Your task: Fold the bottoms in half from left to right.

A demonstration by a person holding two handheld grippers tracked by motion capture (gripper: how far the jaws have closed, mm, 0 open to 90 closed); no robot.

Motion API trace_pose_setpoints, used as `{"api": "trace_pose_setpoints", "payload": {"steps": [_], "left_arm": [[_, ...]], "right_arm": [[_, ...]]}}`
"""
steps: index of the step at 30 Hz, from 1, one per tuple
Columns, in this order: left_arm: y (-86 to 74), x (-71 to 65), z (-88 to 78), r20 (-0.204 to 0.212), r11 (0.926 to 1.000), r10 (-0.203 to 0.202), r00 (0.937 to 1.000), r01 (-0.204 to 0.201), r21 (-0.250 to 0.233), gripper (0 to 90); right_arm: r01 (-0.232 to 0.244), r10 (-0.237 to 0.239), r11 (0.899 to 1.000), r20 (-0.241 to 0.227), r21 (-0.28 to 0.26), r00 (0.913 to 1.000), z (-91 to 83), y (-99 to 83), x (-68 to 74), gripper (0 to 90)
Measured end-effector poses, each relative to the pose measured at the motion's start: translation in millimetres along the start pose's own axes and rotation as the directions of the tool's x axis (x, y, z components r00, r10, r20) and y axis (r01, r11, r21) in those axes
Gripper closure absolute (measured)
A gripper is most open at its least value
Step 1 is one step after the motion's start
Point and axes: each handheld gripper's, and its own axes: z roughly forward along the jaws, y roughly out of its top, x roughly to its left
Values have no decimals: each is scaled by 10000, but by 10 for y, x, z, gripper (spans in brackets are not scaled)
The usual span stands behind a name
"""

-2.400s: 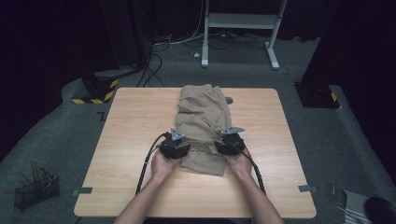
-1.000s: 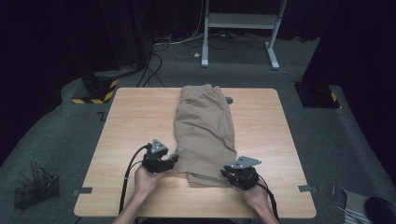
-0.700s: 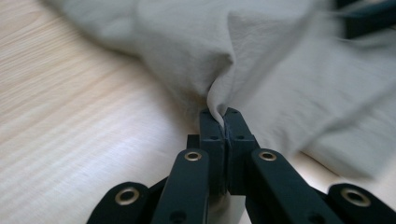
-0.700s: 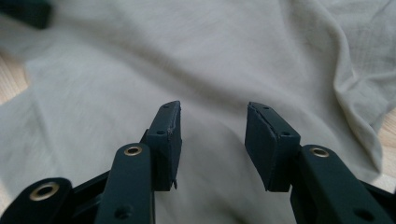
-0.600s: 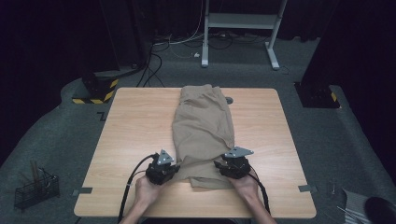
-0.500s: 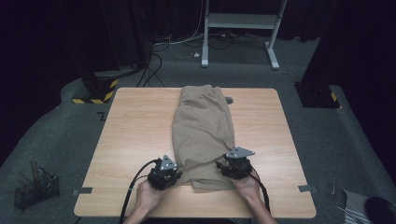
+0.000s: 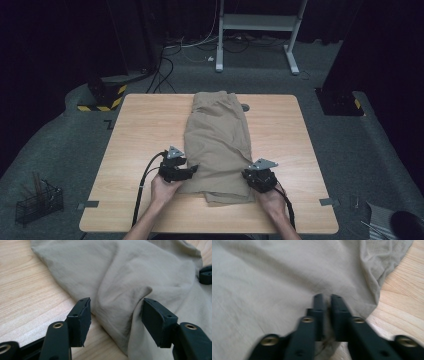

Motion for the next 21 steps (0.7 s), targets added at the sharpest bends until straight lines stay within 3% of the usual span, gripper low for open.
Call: {"api": "trace_pose_setpoints", "payload": {"steps": [3,5,7,9,12,15,19,21], "left_arm": [[18,31,-64,27,9997,-64,10000,65,-254,391],[21,49,-120,125,9994,-147,9998,151,-308,394],[-2,19,-146,298,9999,38,9995,-35,-130,420],[-58,-59,-127,351,9984,569,9978,-570,35,468],[-168,-181,-20,260,9935,1110,9935,-1116,227,579],[-207,-206,121,57,9869,1533,9882,-1534,509,669],[-57,-92,253,-476,9843,1696,9844,-1668,581,735],[31,0,323,-535,9884,1406,9886,-1370,659,734]], "right_arm": [[351,-351,9993,-20,148,9994,-32,-10,-14,900],[208,-207,9997,-28,141,9998,-83,-36,-67,900],[-37,37,10000,-8,-56,10000,-143,-58,-104,898],[-215,212,9995,-95,-233,9997,-186,-66,-115,783],[-150,149,9999,-305,-25,9994,-129,-60,-80,692],[175,-175,9998,-8,4,9998,-44,-39,-6,633],[51,-53,9999,-134,-162,9999,59,31,-14,607],[-242,239,9994,-117,-233,9996,149,100,-63,590]]}}
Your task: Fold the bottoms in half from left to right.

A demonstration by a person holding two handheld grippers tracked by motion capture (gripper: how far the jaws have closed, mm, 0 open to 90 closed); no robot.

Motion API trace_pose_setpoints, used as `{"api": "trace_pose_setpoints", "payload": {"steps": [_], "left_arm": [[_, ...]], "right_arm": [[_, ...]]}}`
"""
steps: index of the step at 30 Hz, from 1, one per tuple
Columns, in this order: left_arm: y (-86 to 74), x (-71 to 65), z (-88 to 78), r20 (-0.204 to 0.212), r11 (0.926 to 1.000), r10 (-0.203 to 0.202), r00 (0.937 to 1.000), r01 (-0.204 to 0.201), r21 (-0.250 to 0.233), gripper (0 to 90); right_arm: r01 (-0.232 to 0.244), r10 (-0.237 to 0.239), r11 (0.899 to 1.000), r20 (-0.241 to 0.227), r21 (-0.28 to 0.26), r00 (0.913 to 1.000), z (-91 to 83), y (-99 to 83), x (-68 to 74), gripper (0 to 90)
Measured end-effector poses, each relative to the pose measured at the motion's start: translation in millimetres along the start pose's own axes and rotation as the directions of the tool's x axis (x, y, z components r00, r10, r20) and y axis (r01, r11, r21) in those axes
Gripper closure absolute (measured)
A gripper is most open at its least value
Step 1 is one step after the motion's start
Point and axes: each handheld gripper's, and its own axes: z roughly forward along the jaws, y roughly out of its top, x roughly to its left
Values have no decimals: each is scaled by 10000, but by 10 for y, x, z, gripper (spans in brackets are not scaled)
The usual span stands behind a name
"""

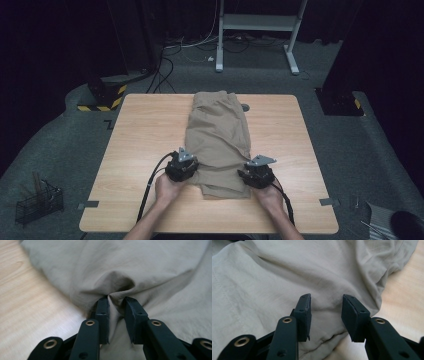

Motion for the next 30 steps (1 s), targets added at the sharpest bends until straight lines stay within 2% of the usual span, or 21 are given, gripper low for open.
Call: {"api": "trace_pose_setpoints", "payload": {"steps": [3,6,8,10,12,14,16,18,19,20,21,23,25,26,28,30], "left_arm": [[40,81,4,-256,9998,-155,9996,159,128,685],[-43,44,-152,-365,9998,-76,9993,69,-190,589],[-110,0,-292,-395,9990,-103,9992,86,-432,525],[-173,-59,-426,-161,9978,-96,9998,85,-660,502],[-240,-149,-525,62,9975,175,9998,-170,-687,493],[-312,-242,-582,49,9963,664,9978,-661,-554,490],[-381,-305,-589,-78,9947,967,9953,-969,-329,490],[-433,-322,-548,-114,9949,1007,9948,-1008,-53,490],[-457,-326,-517,-14,9962,865,9963,-865,74,491],[-478,-331,-488,102,9965,815,9966,-816,171,496],[-497,-330,-482,166,9973,735,9972,-736,4,504],[-508,-331,-491,175,9983,575,9982,-574,-75,548],[-505,-338,-517,289,9975,700,9971,-702,64,669],[-506,-346,-526,358,9970,757,9965,-761,117,738],[-508,-361,-551,515,9960,857,9950,-869,203,830],[-512,-370,-595,703,9972,730,9949,-740,125,853]], "right_arm": [[-125,124,9999,156,93,9998,93,100,-16,567],[-201,194,9992,193,358,9996,86,140,18,502],[-284,284,9996,-16,-17,9996,5,88,53,511],[-247,242,9992,-144,-330,9996,-110,51,105,523],[-109,78,9975,-445,-703,9990,-232,30,180,534],[164,-215,9976,-751,-672,9969,-280,17,260,544],[496,-551,9971,-979,-571,9937,-291,-15,348,556],[640,-676,9972,-1033,-380,9923,-264,-50,398,562],[648,-674,9975,-1069,-276,9920,-240,-64,406,570],[603,-620,9980,-1147,-180,9915,-211,-80,411,595],[604,-599,9982,-1221,9,9907,-178,-97,414,631],[922,-921,9957,-1077,-45,9899,-164,-136,435,749],[1178,-1163,9930,-1290,39,9848,-188,-141,443,862],[1454,-1435,9894,-1273,56,9814,-205,-150,463,885],[1678,-1654,9858,-1282,88,9779,-224,-158,473,895],[1593,-1562,9872,-1434,104,9773,-245,-164,454,900]]}}
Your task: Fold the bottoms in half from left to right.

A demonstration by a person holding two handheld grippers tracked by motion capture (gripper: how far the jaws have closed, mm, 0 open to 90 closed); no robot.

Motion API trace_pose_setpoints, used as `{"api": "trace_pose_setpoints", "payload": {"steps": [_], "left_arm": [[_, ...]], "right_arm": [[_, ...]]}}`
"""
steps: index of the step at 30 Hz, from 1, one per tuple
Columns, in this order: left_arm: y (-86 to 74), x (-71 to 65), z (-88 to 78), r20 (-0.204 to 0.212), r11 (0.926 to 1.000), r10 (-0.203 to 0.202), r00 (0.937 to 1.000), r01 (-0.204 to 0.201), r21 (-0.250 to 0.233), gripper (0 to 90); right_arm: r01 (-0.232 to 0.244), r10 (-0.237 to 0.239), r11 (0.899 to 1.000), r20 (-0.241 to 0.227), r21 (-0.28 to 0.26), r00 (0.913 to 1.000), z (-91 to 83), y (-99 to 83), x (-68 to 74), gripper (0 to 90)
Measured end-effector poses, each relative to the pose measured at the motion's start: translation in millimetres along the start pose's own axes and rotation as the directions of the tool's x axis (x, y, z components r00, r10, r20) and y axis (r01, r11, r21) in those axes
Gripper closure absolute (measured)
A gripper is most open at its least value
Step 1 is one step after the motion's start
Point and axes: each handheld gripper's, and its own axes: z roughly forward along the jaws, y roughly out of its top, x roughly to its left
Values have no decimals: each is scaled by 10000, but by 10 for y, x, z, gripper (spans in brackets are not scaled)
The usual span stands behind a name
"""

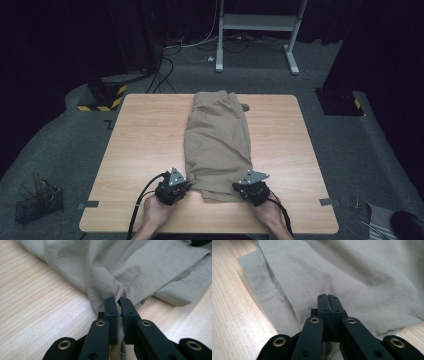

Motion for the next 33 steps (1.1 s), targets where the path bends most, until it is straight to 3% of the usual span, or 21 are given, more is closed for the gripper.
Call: {"api": "trace_pose_setpoints", "payload": {"steps": [4,6,8,10,12,14,16,18,20,23,25,28,31,33], "left_arm": [[-14,-82,-166,391,9995,130,9991,-119,-283,856],[-34,-150,-239,604,9989,435,9972,-423,-212,855],[-68,-222,-255,1043,9990,436,9936,-438,-3,853],[-110,-301,-218,1416,9966,608,9881,-681,473,842],[-128,-341,-201,1609,9939,818,9836,-925,603,804],[-90,-301,-233,1418,9967,737,9872,-779,246,710],[-6,-198,-286,977,9984,461,9941,-428,-358,597],[95,-70,-307,566,9945,51,9984,8,-1051,508],[203,83,-258,254,9894,-451,9987,482,-1369,471],[334,286,-40,-371,9882,-1011,9942,960,-1191,454],[379,348,134,-490,9897,-1147,9922,1099,-919,452],[399,355,338,-734,9938,-1078,9915,1055,-347,452],[391,352,431,-999,9958,-905,9909,910,5,453],[390,350,455,-959,9961,-878,9915,883,4,448]], "right_arm": [[-241,234,9983,-154,-536,9996,-161,-15,-30,900],[-182,159,9975,-333,-688,9993,-268,-24,-24,900],[39,-67,9978,-410,-660,9991,-352,-48,8,900],[199,-221,9991,-569,-385,9981,-379,-98,34,900],[204,-210,9998,-853,-85,9961,-361,-167,47,894],[191,-194,9998,-888,-42,9959,-351,-204,49,841],[-184,155,9990,-715,-401,9973,-369,-183,0,767],[-632,610,9937,-259,-920,9978,-381,-117,-74,694],[-894,962,9888,520,-1199,9940,-338,-34,-147,623],[-1033,1144,9895,1109,-1012,9872,-189,69,-242,583],[-1089,1154,9920,1111,-636,9871,-73,85,-282,575],[-1002,995,9950,1045,9,9895,30,34,-295,556],[-905,897,9959,989,36,9911,-17,-44,-319,553],[-863,845,9961,941,155,9920,-58,-68,-358,553]]}}
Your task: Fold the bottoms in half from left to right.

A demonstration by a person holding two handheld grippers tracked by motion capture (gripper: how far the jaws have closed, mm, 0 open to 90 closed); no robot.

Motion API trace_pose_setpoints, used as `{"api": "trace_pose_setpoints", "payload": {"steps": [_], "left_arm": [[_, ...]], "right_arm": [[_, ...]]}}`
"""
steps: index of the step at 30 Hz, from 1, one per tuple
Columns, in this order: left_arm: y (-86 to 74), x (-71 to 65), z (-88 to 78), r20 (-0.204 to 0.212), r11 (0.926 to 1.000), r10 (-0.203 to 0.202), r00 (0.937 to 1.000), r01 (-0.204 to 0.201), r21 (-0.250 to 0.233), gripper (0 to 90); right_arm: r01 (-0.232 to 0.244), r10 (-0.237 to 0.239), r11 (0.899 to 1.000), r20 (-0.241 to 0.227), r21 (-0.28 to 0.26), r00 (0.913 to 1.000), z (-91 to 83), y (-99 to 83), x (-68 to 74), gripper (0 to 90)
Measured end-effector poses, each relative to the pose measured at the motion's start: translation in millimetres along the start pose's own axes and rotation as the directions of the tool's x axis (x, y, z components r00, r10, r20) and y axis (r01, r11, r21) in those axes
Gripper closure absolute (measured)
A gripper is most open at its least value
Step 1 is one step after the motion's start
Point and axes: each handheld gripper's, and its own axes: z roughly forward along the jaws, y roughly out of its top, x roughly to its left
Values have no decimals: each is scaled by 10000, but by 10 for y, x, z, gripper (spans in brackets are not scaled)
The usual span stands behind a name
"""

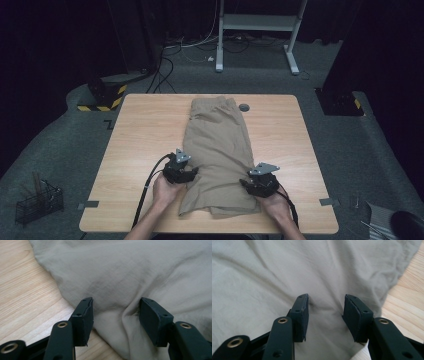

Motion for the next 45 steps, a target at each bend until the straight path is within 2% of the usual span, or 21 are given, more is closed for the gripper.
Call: {"api": "trace_pose_setpoints", "payload": {"steps": [3,5,7,10,12,14,15,16,17,19,22,25,27,30,32,33,36,37,39,40,45], "left_arm": [[10,14,4,87,10000,-19,10000,18,78,448],[12,12,-1,57,10000,2,10000,-3,94,447],[13,-16,-17,99,10000,55,9999,-55,64,448],[28,-94,-50,350,9995,271,9990,-266,-169,448],[55,-129,-61,361,9989,404,9985,-394,-271,447],[67,-128,-31,225,9990,439,9988,-437,-94,446],[61,-108,-3,78,9989,450,9990,-451,120,446],[44,-78,24,141,9994,272,9995,-274,204,443],[29,-46,22,182,9999,68,9998,-69,94,430],[10,-12,7,62,10000,-36,10000,36,89,443],[-51,-45,-39,76,10000,62,10000,-62,-15,441],[-102,-73,-99,181,9999,155,9997,-155,34,439],[-113,-54,-155,218,9998,50,9997,-45,-210,432],[-46,-37,-215,457,9958,-274,9986,313,-862,413],[7,-76,-196,729,9949,-204,9971,274,-970,395],[22,-123,-154,801,9968,-86,9967,148,-782,393],[0,-174,-29,473,9993,213,9987,-198,-324,389],[-19,-166,11,472,9996,102,9988,-89,-268,386],[-33,-142,33,318,9990,158,9994,-144,-415,390],[-29,-135,37,204,9988,288,9994,-280,-393,390],[-9,-50,51,170,9994,125,9998,-120,-313,375]], "right_arm": [[-39,33,9996,188,282,9998,-31,15,-25,540],[-65,61,9999,337,125,9994,-44,31,-4,525],[-166,172,9997,305,-186,9994,-43,62,38,514],[-53,60,9990,161,-453,9999,36,127,113,503],[-29,28,9996,-26,-274,10000,112,147,140,501],[-4,2,9999,-113,-140,9999,147,126,137,498],[-102,99,9999,-226,-131,9997,135,111,113,498],[-61,59,9999,-226,-82,9997,112,93,97,497],[-28,27,10000,-271,-44,9996,85,71,78,498],[27,-27,10000,-281,6,9996,24,16,44,501],[-39,38,10000,-264,-23,9996,-52,-59,17,508],[78,-75,9998,-199,156,9998,-96,-74,101,500],[184,-180,9995,-192,247,9997,-117,-60,145,499],[-99,100,9994,20,-317,9999,-111,-5,137,502],[-172,170,9991,-49,-384,9998,-45,59,130,499],[-186,183,9992,-110,-367,9998,-1,84,144,496],[-162,141,9987,-422,-487,9990,70,136,250,486],[-76,42,9979,-531,-645,9986,75,156,299,486],[87,-154,9964,-791,-844,9967,97,218,407,487],[220,-293,9964,-878,-824,9957,123,259,458,487],[694,-743,9968,-1346,-407,9881,395,481,668,483]]}}
